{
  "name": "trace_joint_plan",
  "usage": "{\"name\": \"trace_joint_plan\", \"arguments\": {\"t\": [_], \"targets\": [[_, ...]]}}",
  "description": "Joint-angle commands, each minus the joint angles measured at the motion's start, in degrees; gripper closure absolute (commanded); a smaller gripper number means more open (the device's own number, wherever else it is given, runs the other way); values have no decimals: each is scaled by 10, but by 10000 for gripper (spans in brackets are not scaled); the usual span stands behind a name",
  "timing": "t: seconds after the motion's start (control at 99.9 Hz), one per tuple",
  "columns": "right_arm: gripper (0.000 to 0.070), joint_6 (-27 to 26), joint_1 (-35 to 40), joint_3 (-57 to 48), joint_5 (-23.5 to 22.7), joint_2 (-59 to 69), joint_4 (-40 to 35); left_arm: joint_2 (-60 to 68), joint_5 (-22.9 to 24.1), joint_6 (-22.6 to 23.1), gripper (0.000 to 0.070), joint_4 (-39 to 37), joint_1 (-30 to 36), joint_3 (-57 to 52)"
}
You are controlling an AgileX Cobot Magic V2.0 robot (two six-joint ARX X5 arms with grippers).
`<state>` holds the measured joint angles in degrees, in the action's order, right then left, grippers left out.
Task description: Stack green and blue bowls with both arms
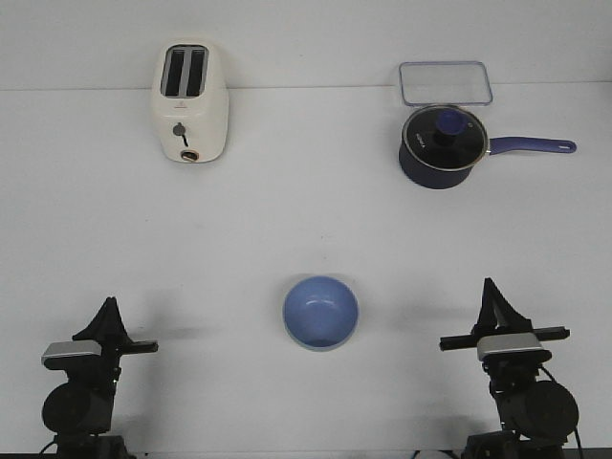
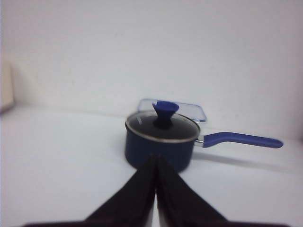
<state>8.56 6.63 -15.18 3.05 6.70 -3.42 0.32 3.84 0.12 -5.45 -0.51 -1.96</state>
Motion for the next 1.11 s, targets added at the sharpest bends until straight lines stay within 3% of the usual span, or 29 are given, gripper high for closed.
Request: {"name": "trace_joint_plan", "arguments": {"t": [0.0,0.13,0.29,1.101], "targets": [[700,78,-7,26,-2,-22,4,-1,-3,3,685,-6,-1,12],[700,114,-17,88,-2,-69,9,-1,-3,3,685,-6,-1,12],[700,120,-18,145,0,-66,40,-1,-3,3,685,-6,-1,11],[700,123,-18,144,0,-66,40,-1,-3,3,685,-6,-1,11]]}}
